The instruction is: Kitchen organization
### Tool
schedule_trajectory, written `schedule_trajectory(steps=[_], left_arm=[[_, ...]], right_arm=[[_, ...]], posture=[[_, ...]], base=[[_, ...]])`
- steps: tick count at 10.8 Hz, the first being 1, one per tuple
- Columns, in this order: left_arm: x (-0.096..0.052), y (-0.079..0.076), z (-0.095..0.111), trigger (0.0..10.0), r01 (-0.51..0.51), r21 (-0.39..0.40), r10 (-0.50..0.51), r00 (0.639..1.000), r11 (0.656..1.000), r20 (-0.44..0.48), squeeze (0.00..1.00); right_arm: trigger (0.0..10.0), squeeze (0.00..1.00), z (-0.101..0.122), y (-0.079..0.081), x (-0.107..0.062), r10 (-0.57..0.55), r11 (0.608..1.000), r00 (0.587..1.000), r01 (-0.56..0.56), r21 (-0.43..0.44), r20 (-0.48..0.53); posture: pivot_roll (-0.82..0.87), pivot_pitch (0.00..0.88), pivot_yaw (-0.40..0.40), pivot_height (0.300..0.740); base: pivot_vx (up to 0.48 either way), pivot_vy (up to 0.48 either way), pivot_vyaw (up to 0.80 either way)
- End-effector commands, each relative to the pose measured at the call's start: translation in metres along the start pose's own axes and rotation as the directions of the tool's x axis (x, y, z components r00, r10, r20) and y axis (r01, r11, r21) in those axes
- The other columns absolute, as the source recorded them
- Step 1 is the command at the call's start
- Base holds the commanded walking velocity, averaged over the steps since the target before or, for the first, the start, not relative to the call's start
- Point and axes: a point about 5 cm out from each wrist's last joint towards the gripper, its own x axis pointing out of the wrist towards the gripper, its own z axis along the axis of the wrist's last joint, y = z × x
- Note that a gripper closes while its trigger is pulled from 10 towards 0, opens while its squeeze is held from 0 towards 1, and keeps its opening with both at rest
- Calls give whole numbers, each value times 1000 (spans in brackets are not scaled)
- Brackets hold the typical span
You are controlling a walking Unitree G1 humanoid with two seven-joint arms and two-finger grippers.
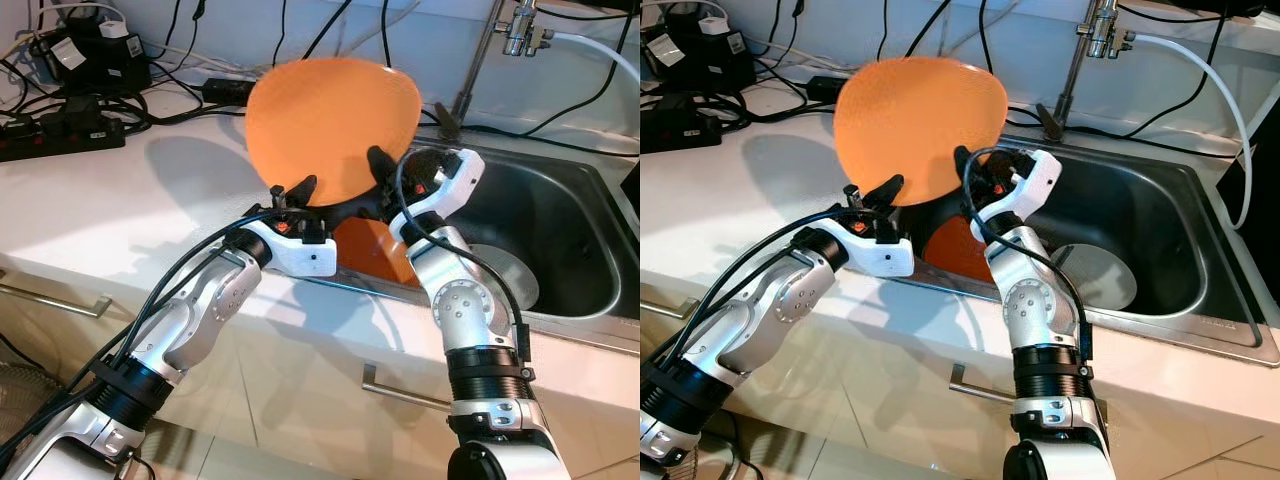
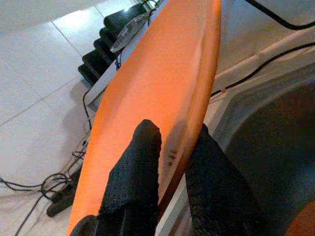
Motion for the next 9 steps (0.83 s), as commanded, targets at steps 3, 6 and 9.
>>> schedule_trajectory(steps=[3,6,9], left_arm=[[1,12,4,10000,-58,1,58,997,998,41,1000],[1,12,3,10000,-61,5,60,997,998,39,1000],[1,12,4,10000,-64,-1,63,997,998,43,1000]], right_arm=[[0,0,0,9,7,23,998,1000,-23,54,-9],[0,0,7,8,10,-22,992,999,17,128,37],[0,0,16,-4,11,-122,976,988,102,194,93]], posture=[[259,26,-71,740],[263,28,-70,740],[260,31,-71,740]], base=[[0,0,0],[0,0,0],[0,0,0]])
